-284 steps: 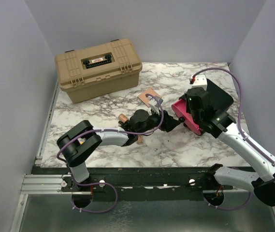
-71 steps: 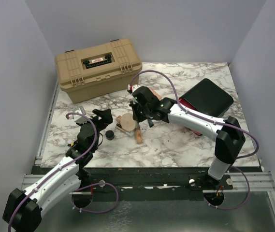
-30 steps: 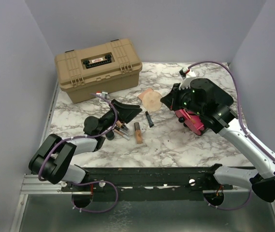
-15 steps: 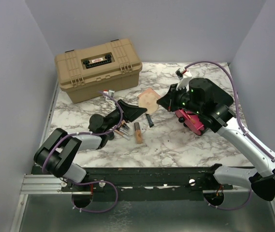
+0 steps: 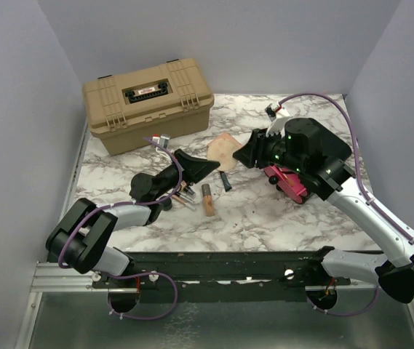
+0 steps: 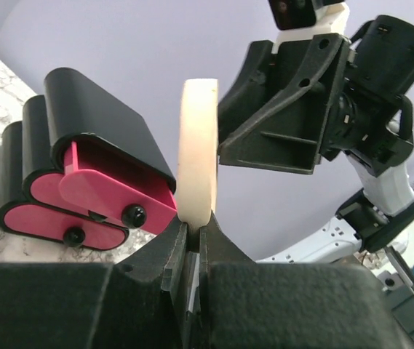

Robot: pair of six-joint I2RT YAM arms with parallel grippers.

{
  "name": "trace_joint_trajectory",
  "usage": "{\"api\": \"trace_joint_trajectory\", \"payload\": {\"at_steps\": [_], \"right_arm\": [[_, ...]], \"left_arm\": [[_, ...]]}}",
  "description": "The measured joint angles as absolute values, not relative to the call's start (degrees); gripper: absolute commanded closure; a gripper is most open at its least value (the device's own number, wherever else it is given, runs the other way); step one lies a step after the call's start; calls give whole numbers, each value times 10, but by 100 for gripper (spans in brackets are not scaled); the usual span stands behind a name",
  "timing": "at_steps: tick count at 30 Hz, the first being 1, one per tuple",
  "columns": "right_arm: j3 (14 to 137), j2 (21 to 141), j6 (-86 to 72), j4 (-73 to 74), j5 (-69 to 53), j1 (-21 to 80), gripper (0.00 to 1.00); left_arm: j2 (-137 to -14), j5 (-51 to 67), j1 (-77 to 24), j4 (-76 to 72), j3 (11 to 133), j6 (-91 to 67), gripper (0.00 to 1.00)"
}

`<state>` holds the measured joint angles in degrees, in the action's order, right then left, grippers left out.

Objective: Organize the makeup
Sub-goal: Pick up the makeup tool from the center of the board.

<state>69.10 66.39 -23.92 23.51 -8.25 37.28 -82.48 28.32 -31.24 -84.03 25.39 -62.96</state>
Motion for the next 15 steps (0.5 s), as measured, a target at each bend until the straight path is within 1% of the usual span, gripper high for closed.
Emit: {"api": "trace_joint_trajectory", "payload": {"at_steps": [5, 8, 15], "right_arm": [[681, 656, -240, 230, -84, 373, 53], [678, 655, -242, 219, -94, 373, 57], [665, 639, -245, 186, -140, 373, 60]], "left_arm": [[-809, 307, -313, -843, 255, -630, 92], [-807, 315, -313, -844, 255, -629, 92], [-804, 330, -313, -844, 255, -629, 93]]}}
